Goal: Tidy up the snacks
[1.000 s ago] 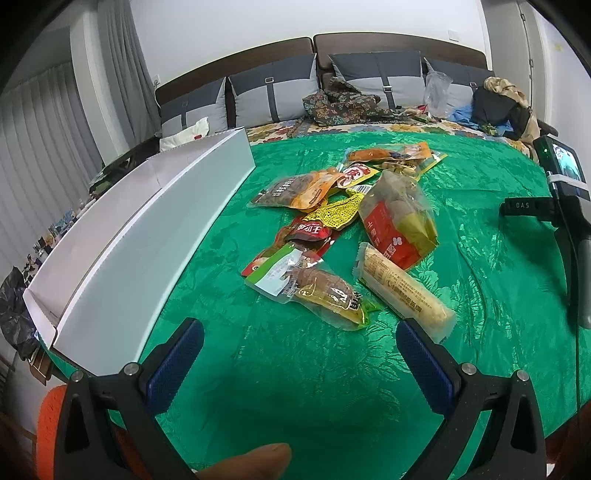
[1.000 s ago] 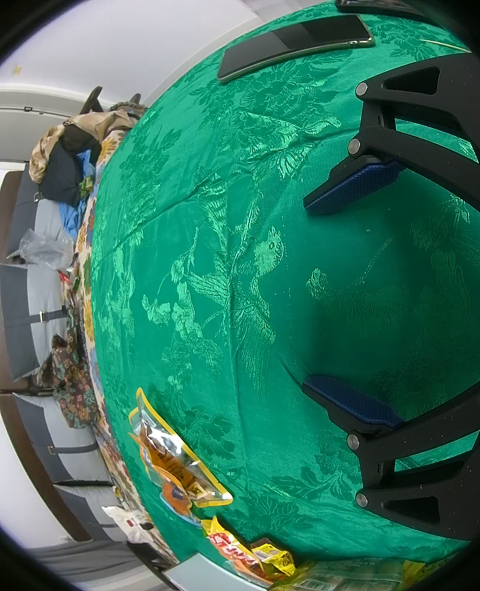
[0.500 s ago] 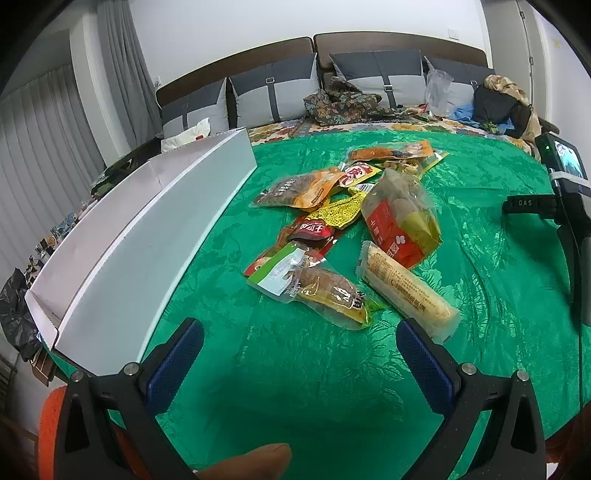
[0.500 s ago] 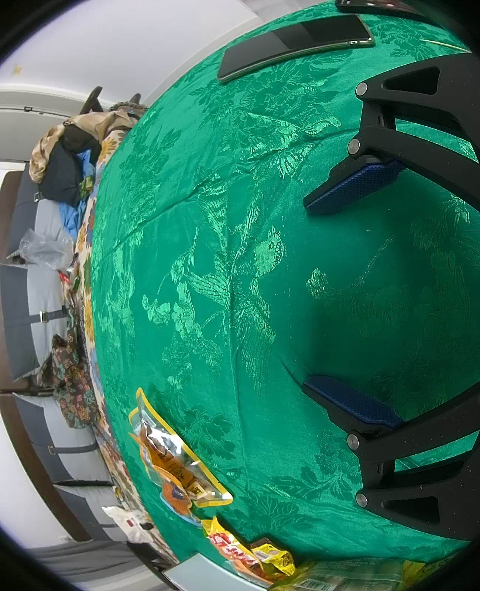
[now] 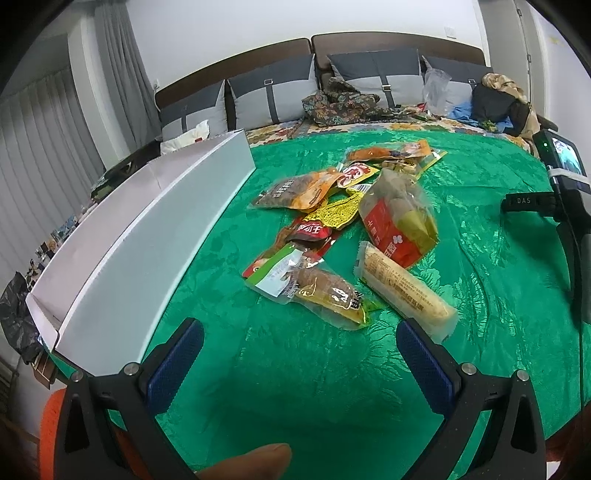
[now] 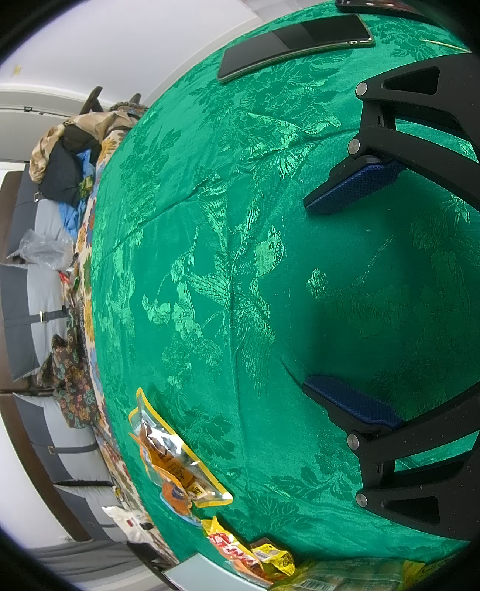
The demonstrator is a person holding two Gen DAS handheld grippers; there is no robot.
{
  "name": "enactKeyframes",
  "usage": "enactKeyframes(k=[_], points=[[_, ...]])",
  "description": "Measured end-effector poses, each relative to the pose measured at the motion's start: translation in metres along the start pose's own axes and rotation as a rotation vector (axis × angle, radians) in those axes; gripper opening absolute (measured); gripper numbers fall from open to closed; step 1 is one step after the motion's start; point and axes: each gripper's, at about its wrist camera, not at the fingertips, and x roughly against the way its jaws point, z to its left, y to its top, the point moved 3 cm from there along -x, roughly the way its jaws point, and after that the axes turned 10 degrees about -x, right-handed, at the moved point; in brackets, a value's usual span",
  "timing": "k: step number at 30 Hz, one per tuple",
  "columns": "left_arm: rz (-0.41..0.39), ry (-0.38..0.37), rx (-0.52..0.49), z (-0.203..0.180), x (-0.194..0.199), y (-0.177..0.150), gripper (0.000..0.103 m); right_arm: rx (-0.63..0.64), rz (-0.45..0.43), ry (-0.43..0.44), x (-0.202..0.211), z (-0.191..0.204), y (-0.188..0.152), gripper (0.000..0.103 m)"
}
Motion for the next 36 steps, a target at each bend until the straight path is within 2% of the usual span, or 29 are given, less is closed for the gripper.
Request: enactKeyframes(k=[36], points=[[0.01, 0.005, 0.003, -0.0001, -0.0041, -0.0034, 0.103, 0.0, 0.001, 0.0, 0.0012, 0.0, -0.0003, 0.092]])
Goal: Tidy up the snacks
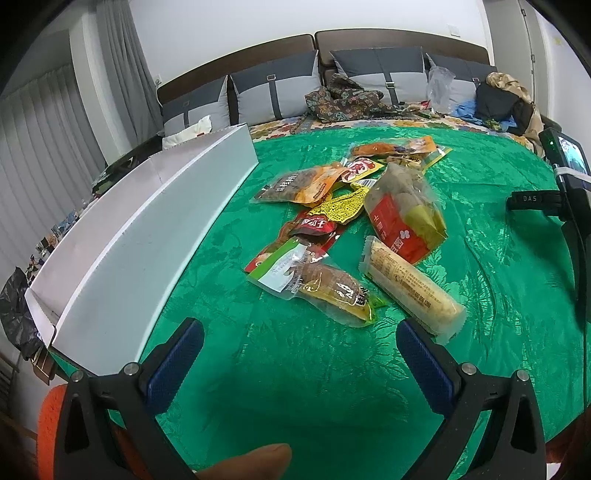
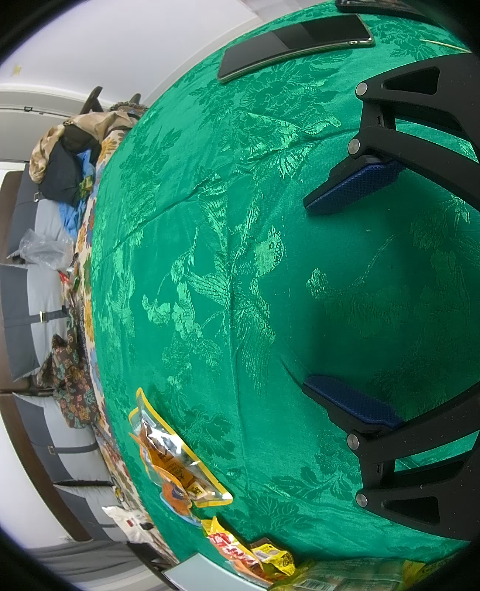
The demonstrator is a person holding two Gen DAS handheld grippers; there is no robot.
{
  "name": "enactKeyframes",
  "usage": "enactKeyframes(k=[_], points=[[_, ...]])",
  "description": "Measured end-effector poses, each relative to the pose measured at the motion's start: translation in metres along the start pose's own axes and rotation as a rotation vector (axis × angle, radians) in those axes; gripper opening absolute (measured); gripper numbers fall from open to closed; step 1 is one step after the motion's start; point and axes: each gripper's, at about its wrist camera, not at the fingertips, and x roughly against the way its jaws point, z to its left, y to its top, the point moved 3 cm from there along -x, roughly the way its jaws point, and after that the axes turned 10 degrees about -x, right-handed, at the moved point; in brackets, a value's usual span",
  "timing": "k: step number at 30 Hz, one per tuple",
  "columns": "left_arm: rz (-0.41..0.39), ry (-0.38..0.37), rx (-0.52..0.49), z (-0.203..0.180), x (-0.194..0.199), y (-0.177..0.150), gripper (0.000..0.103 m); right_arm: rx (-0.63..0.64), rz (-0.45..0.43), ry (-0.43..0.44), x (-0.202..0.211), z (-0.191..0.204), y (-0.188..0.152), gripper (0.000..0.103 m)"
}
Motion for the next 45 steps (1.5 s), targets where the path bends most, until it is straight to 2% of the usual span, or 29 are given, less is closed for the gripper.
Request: enactKeyframes(k=[45], points=[[0.001, 0.006, 0.017, 0.006, -0.0045, 0.0008, 0.103, 0.0, 0.0, 0.0, -0.0004, 0.0001, 0.0002, 0.092]])
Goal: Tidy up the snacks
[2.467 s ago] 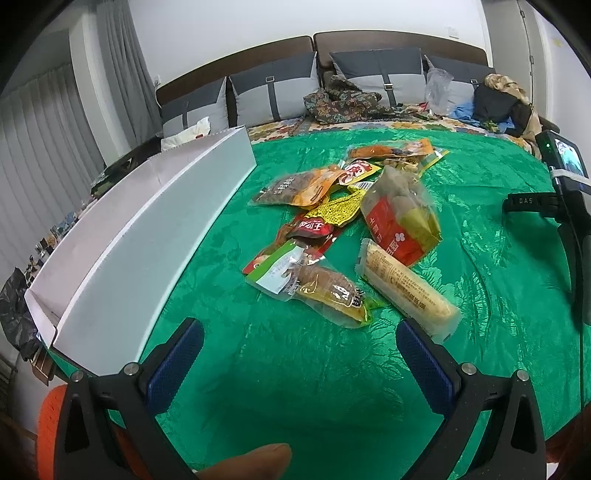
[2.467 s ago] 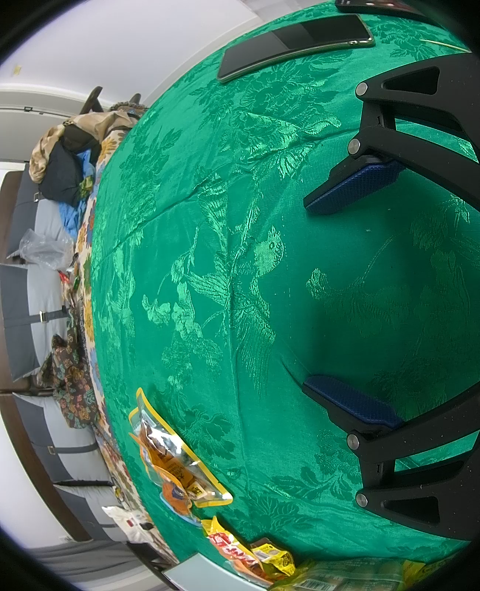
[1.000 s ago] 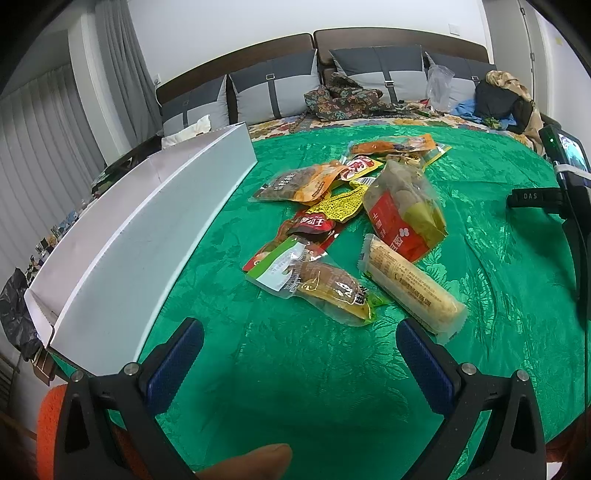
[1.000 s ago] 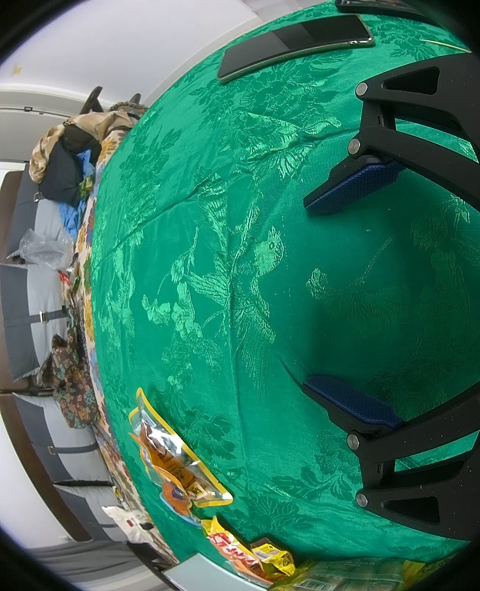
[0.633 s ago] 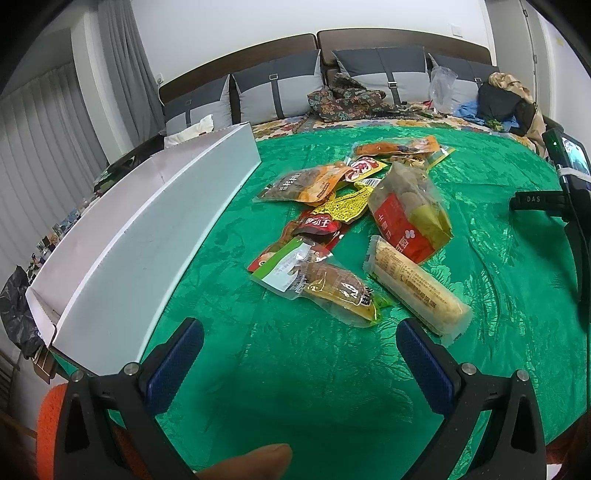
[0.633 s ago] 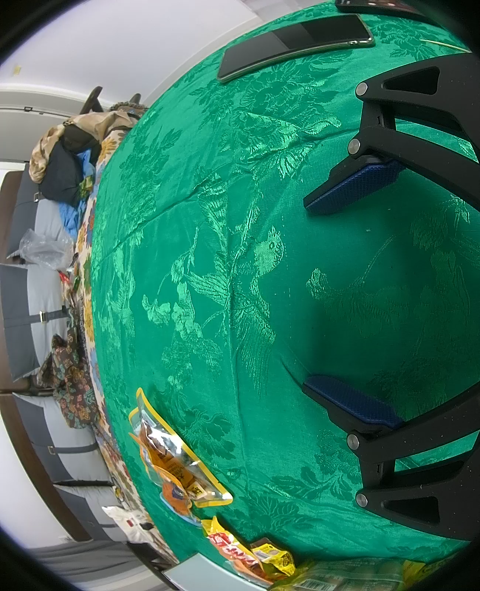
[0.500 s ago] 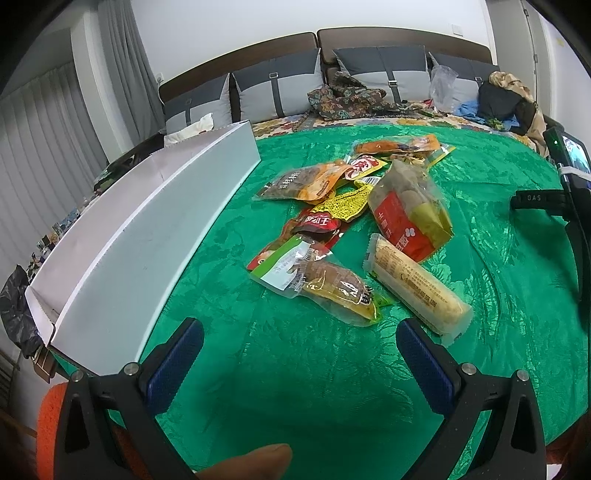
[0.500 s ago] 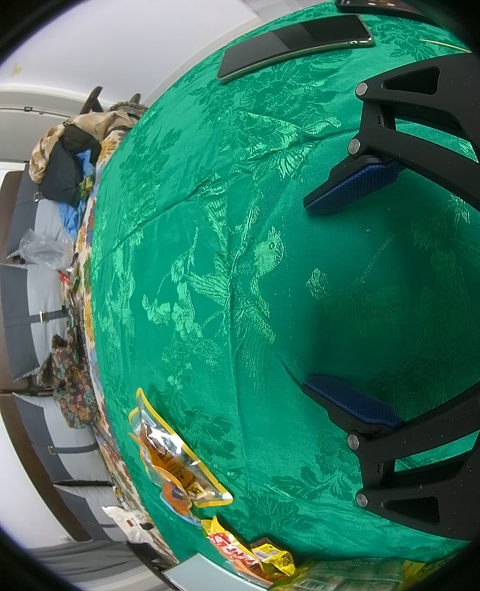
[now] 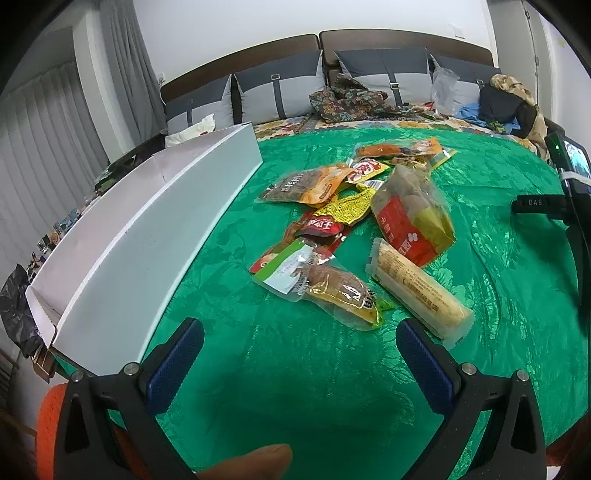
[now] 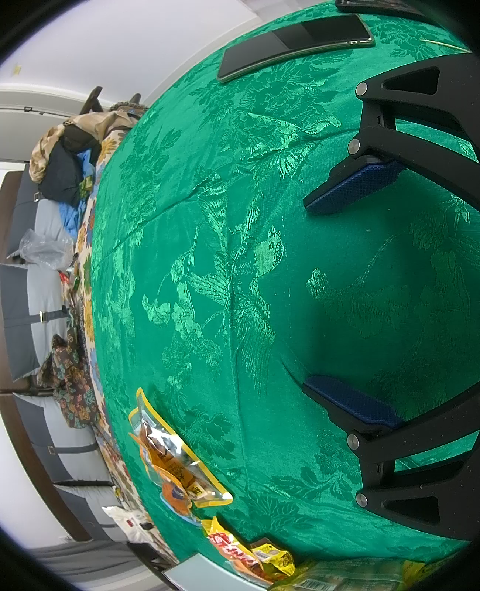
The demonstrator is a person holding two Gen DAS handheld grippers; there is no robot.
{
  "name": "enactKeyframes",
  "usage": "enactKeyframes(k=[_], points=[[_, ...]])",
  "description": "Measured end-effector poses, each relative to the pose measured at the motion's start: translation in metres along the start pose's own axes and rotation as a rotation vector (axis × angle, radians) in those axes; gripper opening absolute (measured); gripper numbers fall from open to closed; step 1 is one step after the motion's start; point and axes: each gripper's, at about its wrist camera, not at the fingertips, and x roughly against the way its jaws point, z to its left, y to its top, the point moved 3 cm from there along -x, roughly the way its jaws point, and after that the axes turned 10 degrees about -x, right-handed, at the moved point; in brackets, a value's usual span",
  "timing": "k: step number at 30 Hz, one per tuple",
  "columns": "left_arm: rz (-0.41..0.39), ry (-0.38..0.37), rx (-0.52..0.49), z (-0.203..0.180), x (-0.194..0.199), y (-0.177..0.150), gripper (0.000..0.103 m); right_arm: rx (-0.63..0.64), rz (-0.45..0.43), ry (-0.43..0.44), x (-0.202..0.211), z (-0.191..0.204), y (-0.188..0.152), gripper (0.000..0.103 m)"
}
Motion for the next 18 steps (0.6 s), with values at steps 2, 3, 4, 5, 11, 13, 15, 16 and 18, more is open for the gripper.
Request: enactKeyframes(k=[2, 3, 4, 5, 11, 13, 15, 16, 18], points=[[0.004, 0.0, 0.007, 0.0022, -0.0013, -0.0002, 0.103, 0.0, 0.0, 0.0, 0.0009, 0.0, -0.0005, 0.092], [0.005, 0.001, 0.007, 0.0025, -0.0015, -0.0008, 0.103, 0.0, 0.0, 0.0, 0.001, 0.0, -0.0005, 0.092], [0.004, 0.001, 0.006, 0.0027, -0.0014, -0.0011, 0.103, 0.0, 0.0, 0.0, 0.0001, 0.0001, -0.0001, 0.092], [0.004, 0.002, 0.005, 0.0023, -0.0013, -0.0012, 0.103, 0.0, 0.0, 0.0, 0.001, 0.0, -0.0006, 0.092], [0.006, 0.001, -0.003, 0.0005, -0.003, -0.0025, 0.103, 0.0, 0.0, 0.0, 0.0, -0.0001, -0.0001, 0.092], [0.0, 0.003, -0.006, 0.0006, -0.0025, -0.0027, 0.103, 0.0, 0.0, 0.0, 0.0, -0.0001, -0.0001, 0.092], [0.0, 0.003, -0.003, 0.0016, -0.0031, -0.0034, 0.103, 0.0, 0.0, 0.0, 0.0004, -0.0001, -0.0003, 0.092], [0.003, 0.003, 0.0, 0.0025, -0.004, -0.0039, 0.103, 0.0, 0.0, 0.0, 0.0, -0.0001, -0.0001, 0.092], [0.005, 0.005, 0.005, 0.0047, -0.0051, -0.0048, 0.103, 0.0, 0.0, 0.0, 0.0003, -0.0001, -0.0003, 0.092]])
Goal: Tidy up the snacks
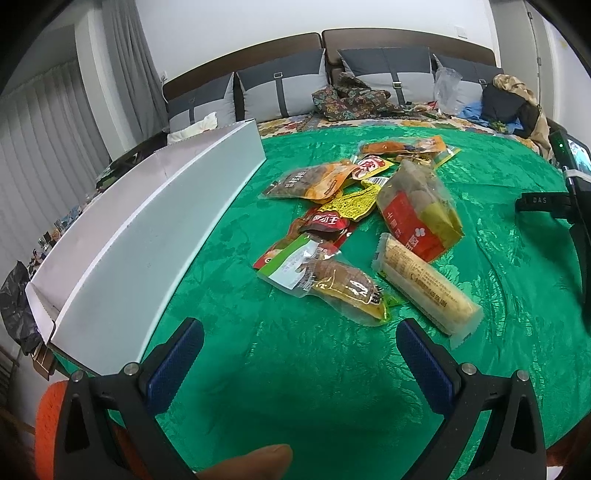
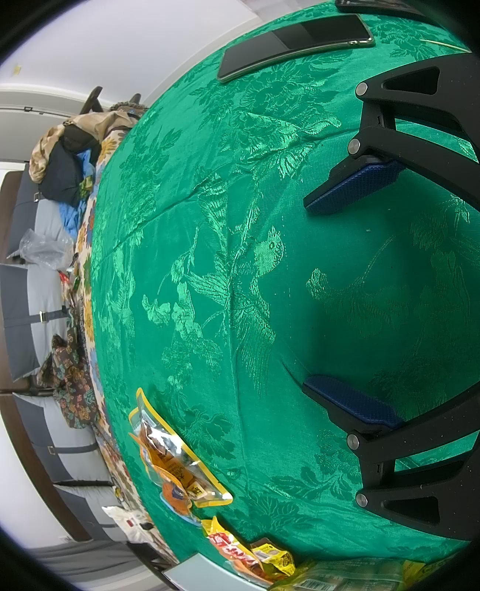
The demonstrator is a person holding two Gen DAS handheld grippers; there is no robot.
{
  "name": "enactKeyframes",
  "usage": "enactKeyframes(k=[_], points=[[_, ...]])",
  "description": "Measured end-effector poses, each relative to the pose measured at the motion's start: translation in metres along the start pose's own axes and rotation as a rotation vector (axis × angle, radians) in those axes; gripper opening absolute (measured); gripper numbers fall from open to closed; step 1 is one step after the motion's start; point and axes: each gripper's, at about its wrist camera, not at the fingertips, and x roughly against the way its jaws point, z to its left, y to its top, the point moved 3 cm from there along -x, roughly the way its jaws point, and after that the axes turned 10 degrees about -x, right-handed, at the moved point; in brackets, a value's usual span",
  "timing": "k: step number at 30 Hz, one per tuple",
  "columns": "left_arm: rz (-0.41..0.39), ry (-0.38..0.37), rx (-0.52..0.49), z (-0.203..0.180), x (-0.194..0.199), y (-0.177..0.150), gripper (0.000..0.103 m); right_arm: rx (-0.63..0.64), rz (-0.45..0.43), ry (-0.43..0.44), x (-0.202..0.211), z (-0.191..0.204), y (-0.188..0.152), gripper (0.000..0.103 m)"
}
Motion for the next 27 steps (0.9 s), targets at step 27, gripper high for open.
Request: enactKeyframes(k=[27], points=[[0.069, -0.003, 0.058, 0.015, -0.021, -0.009, 0.103, 0.0, 0.0, 0.0, 0.001, 0.0, 0.0, 0.092]])
